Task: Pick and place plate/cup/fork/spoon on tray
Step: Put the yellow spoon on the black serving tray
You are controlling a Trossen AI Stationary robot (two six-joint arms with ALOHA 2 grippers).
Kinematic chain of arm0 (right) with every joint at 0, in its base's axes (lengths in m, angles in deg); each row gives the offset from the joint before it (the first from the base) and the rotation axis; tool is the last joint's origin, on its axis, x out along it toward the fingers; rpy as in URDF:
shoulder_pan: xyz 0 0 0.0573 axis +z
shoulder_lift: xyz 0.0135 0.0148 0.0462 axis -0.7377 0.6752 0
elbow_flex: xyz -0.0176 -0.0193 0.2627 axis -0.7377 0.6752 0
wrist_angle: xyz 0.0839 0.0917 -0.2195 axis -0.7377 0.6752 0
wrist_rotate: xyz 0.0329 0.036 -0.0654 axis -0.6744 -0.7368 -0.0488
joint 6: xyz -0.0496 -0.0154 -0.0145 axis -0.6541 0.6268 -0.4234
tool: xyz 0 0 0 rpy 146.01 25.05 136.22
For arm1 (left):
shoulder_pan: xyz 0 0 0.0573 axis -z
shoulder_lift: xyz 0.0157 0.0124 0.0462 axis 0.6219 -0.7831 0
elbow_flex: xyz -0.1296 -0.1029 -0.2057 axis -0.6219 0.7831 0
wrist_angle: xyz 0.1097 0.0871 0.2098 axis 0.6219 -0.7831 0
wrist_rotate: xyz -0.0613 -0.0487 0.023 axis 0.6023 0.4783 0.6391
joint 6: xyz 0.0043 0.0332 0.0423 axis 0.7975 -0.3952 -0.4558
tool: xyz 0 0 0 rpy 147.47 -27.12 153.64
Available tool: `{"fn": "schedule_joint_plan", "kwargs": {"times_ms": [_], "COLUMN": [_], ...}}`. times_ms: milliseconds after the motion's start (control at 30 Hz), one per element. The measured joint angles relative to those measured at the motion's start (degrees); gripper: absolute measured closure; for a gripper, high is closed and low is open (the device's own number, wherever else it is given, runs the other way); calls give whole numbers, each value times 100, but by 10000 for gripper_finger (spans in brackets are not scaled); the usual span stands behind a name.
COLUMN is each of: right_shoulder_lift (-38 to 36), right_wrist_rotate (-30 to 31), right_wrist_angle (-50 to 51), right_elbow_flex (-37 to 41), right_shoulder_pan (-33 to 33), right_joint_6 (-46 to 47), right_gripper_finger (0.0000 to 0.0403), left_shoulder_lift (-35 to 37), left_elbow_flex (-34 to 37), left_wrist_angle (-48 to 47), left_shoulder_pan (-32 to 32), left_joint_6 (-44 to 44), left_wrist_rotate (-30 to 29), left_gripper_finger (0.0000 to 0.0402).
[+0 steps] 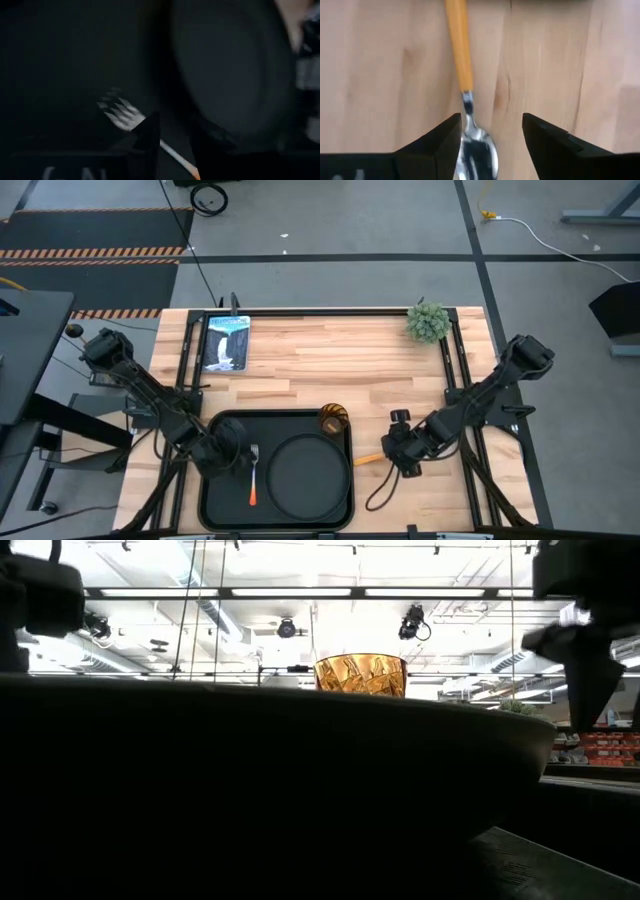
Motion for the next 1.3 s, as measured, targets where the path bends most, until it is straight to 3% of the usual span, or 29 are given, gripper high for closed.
{"fn": "schedule_joint_plan", "kwargs": {"times_ms": [433,1000,1300], "right_shoulder_lift": [11,11,11], "right_wrist_rotate": [-410,491,674], "right_wrist_angle": [-1577,-2853,-3433], "right_elbow_flex": [582,1414,1936], "right_shoulder_pan": [-247,271,414], "right_joint_6": [-411,-3,169], "right_gripper_finger": [180,182,198], "left_shoulder_lift": [2,2,2], "left_elbow_flex": [0,0,-2], "left_wrist_angle": [1513,1516,1514], "left_shoulder_pan": [0,0,0], "left_joint_6": [-976,-993,-991], "left_wrist_rotate": [89,26,-10], "left_gripper_finger": [294,294,294]}}
